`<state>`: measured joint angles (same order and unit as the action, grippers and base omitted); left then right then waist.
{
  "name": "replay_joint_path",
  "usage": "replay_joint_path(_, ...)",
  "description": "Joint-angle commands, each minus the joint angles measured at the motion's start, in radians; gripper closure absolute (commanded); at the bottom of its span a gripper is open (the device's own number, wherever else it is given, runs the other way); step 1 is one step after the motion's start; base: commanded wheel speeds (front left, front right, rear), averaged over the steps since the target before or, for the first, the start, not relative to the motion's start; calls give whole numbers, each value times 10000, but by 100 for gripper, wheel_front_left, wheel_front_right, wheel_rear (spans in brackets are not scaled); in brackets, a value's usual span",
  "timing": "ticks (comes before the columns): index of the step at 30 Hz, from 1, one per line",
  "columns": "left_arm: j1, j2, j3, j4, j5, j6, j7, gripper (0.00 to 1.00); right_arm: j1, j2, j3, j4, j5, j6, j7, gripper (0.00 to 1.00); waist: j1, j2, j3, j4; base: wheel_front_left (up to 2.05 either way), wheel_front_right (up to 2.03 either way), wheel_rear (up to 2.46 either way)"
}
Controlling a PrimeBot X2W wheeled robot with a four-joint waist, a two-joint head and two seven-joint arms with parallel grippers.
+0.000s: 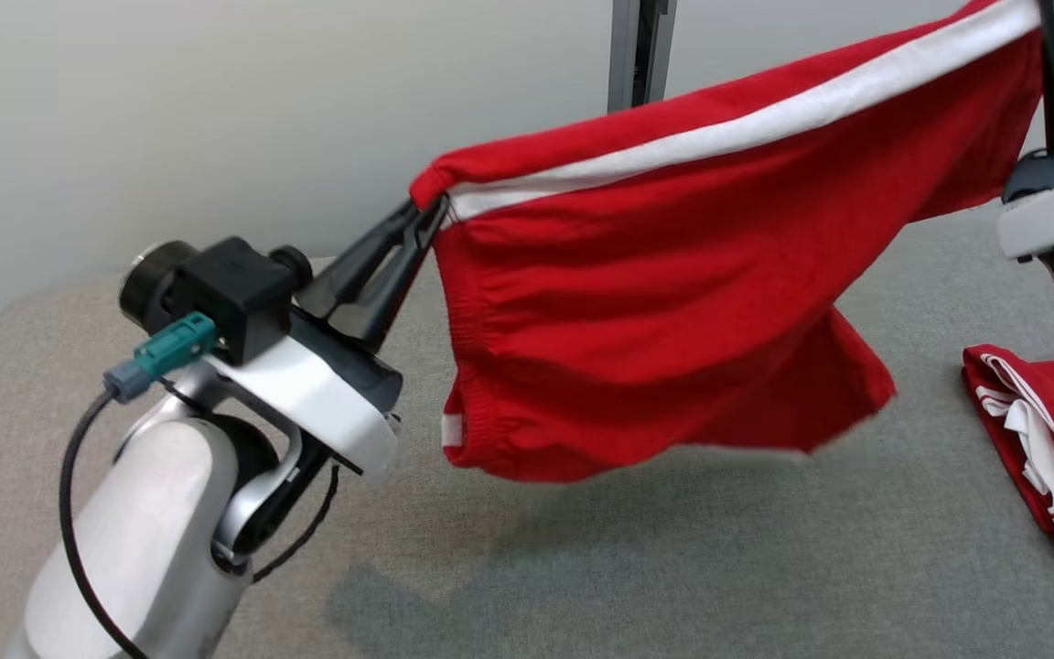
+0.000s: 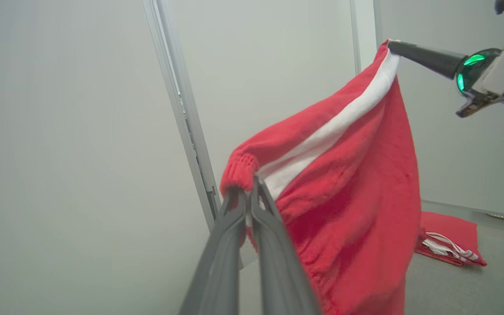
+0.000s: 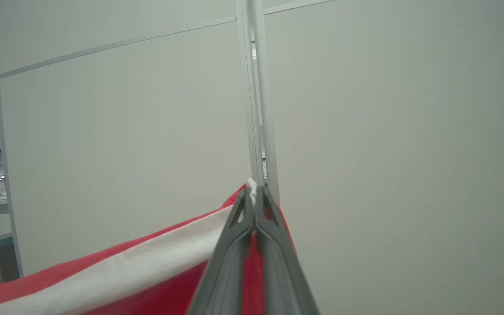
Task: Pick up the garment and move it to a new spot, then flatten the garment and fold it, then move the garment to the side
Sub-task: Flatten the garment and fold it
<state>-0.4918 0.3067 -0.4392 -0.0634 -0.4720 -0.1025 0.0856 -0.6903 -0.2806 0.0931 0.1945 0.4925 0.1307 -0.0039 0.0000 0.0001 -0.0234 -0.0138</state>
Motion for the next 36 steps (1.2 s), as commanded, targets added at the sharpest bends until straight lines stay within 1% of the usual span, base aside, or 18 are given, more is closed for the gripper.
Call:
replay_joint_path(1,-149,74,66,-60,-46,84,69,100,-105,43,-80,-155,-165,2,171,100,0,-1,27,-44,0,0,0)
replay_joint_path(3,-288,192,161,-140,-38,162,292,100,-232,171,-131,-503,-547,2,611,100,0,-1,114,-125,0,0,0)
replay_joint_path(6,-625,339,242,-143,6,214,607,100,-556,308,-127,-809,-662,2,1187,100,0,-1,474,-231,0,0,0)
replay_joint_path(8,-1068,443,221,-15,73,160,856,100,-953,163,-161,-800,-644,2,1440,100,0,-1,922,-290,0,0,0)
replay_joint_path(11,-2098,428,363,312,14,100,1175,100,-1909,-71,-35,-578,-469,2,1661,100,0,-1,1841,-397,0,0,0)
replay_joint_path(14,-3570,481,381,802,436,61,1329,100,-3295,-465,195,-166,-330,0,1586,100,0,-1,3020,-524,0,0,0)
replay_joint_path(17,-5258,378,187,1746,856,-60,1201,100,-4840,-832,568,651,-355,0,1067,100,0,-1,4069,-620,0,0,0)
replay_joint_path(20,-6952,106,113,2967,1286,-94,538,100,-6340,-839,729,1815,-398,0,200,100,0,-1,4936,-705,0,0,0)
replay_joint_path(23,-8306,-264,15,4320,1754,-55,-503,100,-7479,-535,695,3070,-416,0,-822,100,0,-1,5599,-799,0,0,0)
replay_joint_path(24,-8306,-264,15,4320,1754,-55,-503,100,-7479,-535,695,3070,-416,0,-822,100,0,-1,5599,-799,0,0,0)
replay_joint_path(27,-9256,-653,-82,5579,2154,93,-1710,100,-8143,-242,890,4098,-522,0,-1855,100,0,-1,6085,-864,0,0,0)
replay_joint_path(31,-9753,-1035,-303,7194,2550,326,-2996,100,-8191,241,1162,5164,-416,2,-2486,100,0,-1,6493,-963,0,0,0)
replay_joint_path(33,-9806,-1204,-438,7877,2728,411,-3288,100,-7969,446,1332,5598,-313,2,-2579,100,0,-1,6630,-998,0,0,0)
replay_joint_path(36,-9587,-1383,-723,8595,2964,370,-3460,100,-7559,657,1615,6079,-116,2,-2627,100,0,-1,6777,-1011,0,0,0)
